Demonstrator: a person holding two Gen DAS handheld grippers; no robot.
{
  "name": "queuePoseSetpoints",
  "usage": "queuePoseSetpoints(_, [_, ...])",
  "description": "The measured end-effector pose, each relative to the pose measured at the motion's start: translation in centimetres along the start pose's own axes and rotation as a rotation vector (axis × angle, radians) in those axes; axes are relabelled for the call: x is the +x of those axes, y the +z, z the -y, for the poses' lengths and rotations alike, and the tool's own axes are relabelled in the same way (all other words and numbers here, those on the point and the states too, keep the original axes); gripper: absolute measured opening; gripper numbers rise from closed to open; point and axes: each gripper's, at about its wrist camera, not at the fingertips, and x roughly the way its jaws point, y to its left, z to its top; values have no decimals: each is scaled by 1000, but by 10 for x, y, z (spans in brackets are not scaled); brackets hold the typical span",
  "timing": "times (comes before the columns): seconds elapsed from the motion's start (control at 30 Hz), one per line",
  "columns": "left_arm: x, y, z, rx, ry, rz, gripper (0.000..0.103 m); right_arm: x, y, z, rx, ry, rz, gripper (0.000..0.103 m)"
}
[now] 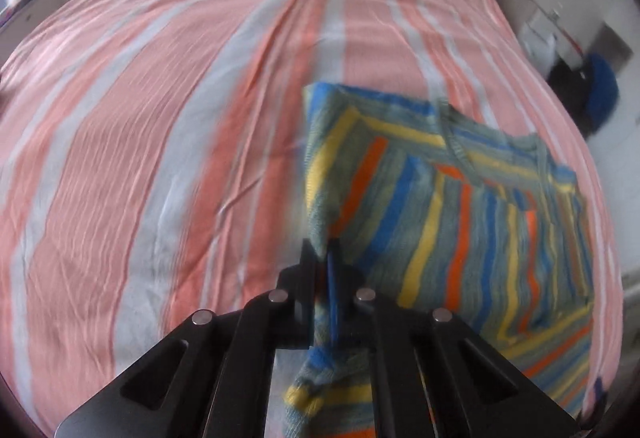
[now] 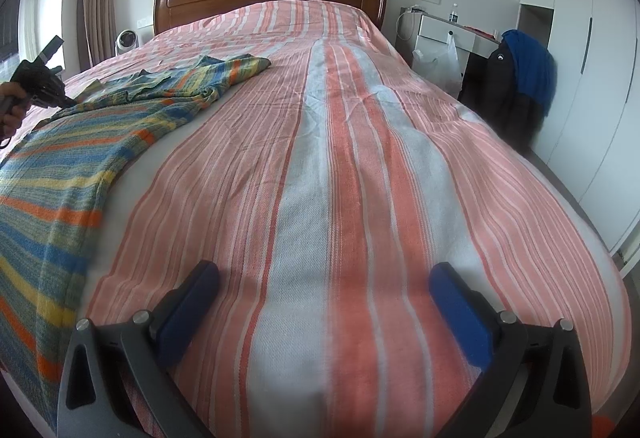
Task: Fold small clothes
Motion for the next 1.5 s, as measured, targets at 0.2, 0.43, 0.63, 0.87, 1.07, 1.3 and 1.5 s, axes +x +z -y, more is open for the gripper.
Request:
queuePoseSetpoints(0.2, [0,-12,-16,-96,-30,28,12,1,-1,0,-1,2,1,103])
queuePoseSetpoints(0.43, [-57,-62,-6,103,141,21,84,1,-1,0,0,2,2,103])
queuePoseSetpoints(0.63, [-120,-107,-12,189,262,81,92,2,-1,0,-1,2,2,103])
queuePoseSetpoints(0.87, [-155,-119,-6,206,327,140,92,2,-1,1,-1,-3,4,103])
queuePoseSetpoints(1.07, [-168,-129,-3,204,339,151,92,2,-2,0,-1,-6,9,103])
queuePoseSetpoints(1.3, [-173,-204,-19,164,176,-26,93,-30,19,0,-37,47,-84,103])
queuePoseSetpoints(1.5, [-157,-276,-24,94,22,-213,91,-91,18,-25,-29,411,-168,103])
